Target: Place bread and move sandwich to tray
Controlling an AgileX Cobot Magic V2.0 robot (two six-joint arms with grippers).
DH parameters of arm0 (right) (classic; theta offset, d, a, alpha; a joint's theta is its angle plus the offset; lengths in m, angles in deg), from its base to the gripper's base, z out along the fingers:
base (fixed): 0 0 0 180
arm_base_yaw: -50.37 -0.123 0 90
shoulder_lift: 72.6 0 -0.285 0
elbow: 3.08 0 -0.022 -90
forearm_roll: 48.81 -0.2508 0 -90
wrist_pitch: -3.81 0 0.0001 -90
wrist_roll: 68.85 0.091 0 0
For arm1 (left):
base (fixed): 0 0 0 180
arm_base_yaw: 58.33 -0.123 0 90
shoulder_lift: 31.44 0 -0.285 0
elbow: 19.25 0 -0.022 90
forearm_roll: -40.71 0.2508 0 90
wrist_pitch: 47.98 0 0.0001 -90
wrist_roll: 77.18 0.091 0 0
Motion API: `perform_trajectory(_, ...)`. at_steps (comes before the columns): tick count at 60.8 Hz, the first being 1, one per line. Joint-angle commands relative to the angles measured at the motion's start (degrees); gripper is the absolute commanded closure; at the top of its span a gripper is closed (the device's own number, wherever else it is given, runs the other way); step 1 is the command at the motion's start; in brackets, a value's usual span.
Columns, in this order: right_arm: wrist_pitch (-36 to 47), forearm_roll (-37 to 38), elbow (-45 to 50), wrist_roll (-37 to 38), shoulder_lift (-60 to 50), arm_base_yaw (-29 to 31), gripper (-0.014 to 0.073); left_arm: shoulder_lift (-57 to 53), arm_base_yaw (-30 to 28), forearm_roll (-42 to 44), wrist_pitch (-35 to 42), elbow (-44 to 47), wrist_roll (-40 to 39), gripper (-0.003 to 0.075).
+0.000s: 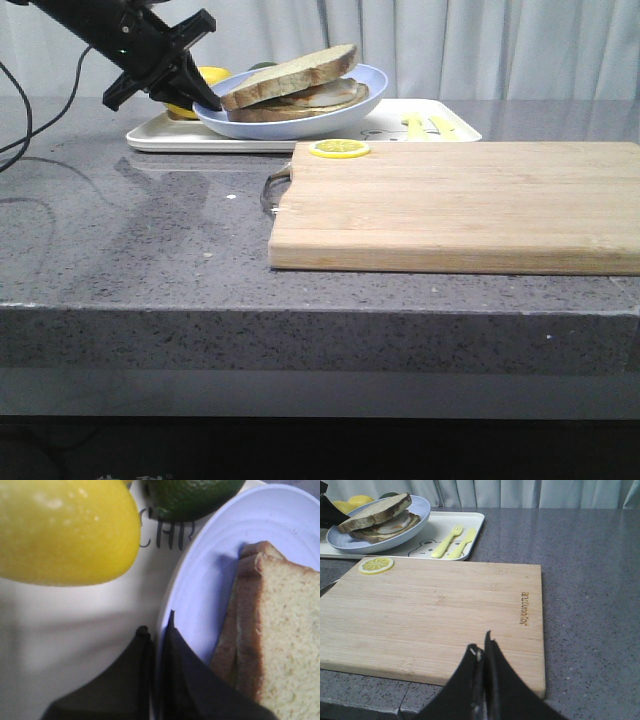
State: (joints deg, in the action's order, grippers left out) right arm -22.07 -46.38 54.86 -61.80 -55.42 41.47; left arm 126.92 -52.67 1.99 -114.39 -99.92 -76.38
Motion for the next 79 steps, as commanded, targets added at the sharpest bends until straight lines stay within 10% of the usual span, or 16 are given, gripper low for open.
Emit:
perform_trajectory(1, 4.0, 0.4, -1.6, 0.0, 0.4, 0.2, 0.0652, -4.4, 0.6, -3.9, 3.0, -2.1, 1.9, 0.0703)
perform_trajectory(22, 4.0, 0.4, -1.6, 0.0, 0.4, 0.2, 0.0652, -4.4, 0.7, -3.9, 3.8, -2.1, 2.6, 0.0365)
perform_trajectory(36, 4.0, 0.4, -1.6, 0.0, 0.4, 0.2, 0.0652, -4.7, -0.8, -3.9, 1.0, -6.2, 2.6, 0.031)
perform_trajectory(46, 4.0, 0.4, -1.6, 0.0, 0.4, 0.2, 0.0652, -4.7, -2.2, -3.9, -4.4, -12.1, 2.6, 0.0409)
perform_trajectory(59, 4.0, 0.4, -1.6, 0.0, 0.4, 0.2, 0.0652, -4.7, -2.3, -5.7, -5.6, -14.4, 2.5, 0.0736)
perform_trajectory(79, 3.5, 0.4, -1.6, 0.0, 0.4, 0.2, 0.0652, -8.4, -2.6, -14.9, -5.6, -14.4, 0.5, 0.0741)
